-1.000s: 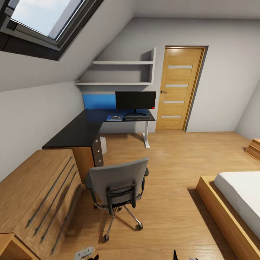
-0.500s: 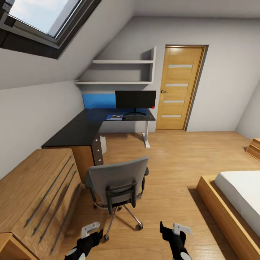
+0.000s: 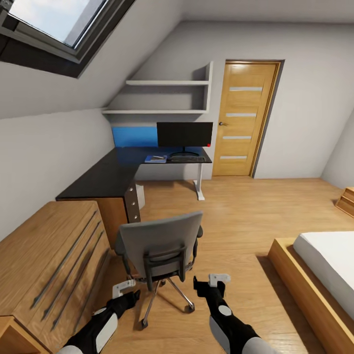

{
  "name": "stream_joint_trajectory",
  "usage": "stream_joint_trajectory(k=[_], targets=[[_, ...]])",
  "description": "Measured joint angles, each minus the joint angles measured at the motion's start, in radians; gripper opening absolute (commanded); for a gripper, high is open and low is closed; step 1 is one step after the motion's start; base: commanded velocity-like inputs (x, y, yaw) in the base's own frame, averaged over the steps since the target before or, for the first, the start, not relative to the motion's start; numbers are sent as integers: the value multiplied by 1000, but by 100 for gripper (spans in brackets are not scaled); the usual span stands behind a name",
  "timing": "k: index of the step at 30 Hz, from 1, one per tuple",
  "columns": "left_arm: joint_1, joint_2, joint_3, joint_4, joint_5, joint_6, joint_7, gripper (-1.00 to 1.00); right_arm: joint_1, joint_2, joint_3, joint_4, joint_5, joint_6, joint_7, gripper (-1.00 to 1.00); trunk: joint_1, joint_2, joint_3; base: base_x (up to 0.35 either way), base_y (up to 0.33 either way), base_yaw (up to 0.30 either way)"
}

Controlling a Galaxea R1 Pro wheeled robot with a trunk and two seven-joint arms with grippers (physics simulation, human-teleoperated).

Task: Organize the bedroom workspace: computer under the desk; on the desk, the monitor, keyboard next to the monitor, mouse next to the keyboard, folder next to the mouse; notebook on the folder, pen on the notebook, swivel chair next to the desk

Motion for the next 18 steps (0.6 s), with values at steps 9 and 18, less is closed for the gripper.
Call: stream_joint_trajectory(k=[9,18], targets=[[-54,11,2,2,5,32,1,100,-66,15,0,1,17,53,5,100,35,-63,-28,0,0,0],[-57,9,5,29,-2,-91,-3,100,-71,13,-13,7,7,30,5,100,69,-126,-57,0,0,0]])
